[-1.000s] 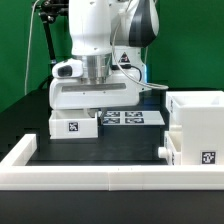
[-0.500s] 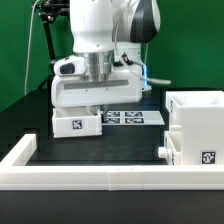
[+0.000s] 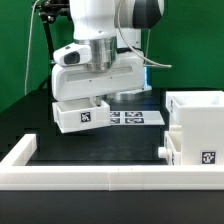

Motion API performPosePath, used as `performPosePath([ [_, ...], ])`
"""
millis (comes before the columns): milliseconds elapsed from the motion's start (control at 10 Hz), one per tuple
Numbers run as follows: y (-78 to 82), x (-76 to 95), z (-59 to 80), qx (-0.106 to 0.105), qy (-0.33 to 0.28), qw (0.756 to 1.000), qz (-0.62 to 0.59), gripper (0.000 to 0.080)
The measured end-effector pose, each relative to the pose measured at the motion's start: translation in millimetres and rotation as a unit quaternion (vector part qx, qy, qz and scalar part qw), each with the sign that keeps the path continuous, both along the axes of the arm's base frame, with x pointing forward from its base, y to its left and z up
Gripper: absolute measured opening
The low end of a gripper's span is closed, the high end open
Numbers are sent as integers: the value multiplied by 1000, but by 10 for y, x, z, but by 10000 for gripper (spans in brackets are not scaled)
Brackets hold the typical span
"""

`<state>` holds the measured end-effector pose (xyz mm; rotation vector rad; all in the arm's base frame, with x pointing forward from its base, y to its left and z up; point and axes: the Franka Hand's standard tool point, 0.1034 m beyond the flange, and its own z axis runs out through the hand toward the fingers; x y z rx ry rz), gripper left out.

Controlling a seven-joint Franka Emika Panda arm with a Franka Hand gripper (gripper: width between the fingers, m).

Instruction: Assemble drawer

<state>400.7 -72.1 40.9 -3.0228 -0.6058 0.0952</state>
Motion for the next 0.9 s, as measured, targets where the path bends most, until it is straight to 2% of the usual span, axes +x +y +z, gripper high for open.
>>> performPosePath([
  [100, -3, 21, -4, 3, -3, 998, 60, 42],
  [300, -6, 192, 28, 3, -18, 988, 152, 42],
  [500, -9, 446, 135, -3, -36, 962, 272, 42],
  [600, -2, 575, 191, -12, -43, 938, 343, 42],
  [900, -26, 561, 181, -10, -42, 905, 424, 42],
])
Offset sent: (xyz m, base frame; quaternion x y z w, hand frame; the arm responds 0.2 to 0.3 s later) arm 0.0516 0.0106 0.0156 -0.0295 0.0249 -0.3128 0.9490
